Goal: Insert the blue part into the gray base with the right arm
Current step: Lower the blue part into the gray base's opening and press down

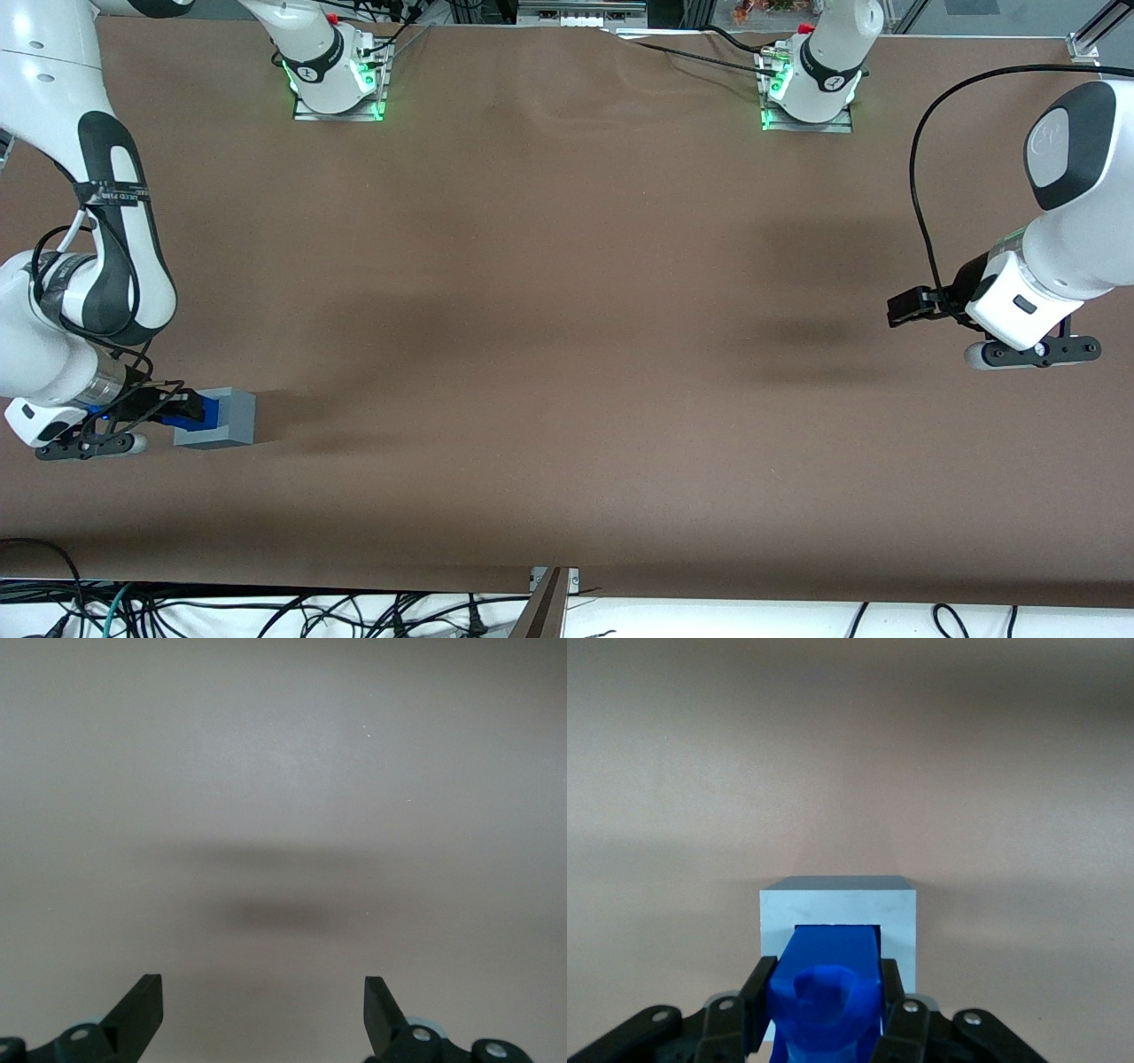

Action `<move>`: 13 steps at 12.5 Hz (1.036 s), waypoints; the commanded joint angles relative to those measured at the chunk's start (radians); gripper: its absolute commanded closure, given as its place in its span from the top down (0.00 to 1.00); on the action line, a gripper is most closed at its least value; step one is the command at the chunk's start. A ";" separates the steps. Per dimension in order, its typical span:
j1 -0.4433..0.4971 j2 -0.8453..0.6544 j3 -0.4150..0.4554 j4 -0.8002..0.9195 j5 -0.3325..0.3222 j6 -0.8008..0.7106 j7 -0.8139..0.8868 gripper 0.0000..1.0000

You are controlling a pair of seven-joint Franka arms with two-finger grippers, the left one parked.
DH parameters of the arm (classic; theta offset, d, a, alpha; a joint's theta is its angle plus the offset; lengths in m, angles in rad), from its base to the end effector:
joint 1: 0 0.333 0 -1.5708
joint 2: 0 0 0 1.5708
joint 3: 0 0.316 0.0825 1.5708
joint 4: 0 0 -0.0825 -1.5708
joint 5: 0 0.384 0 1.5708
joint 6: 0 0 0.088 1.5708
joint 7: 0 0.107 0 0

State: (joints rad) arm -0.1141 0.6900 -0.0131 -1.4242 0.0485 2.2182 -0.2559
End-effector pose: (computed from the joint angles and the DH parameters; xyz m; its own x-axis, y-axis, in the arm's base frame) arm 0.7293 -0.0898 0.2990 0.9887 0.1038 0.1085 0.1050 -0.9945 -0.0059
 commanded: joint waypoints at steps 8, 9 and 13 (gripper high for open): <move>0.002 -0.019 0.018 0.048 0.021 -0.009 -0.014 1.00; 0.007 -0.041 0.019 0.059 0.022 -0.018 -0.013 1.00; 0.017 -0.134 0.038 0.123 0.015 -0.214 0.017 1.00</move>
State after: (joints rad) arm -0.0926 0.5995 0.0193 -1.3385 0.0581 2.0968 -0.2408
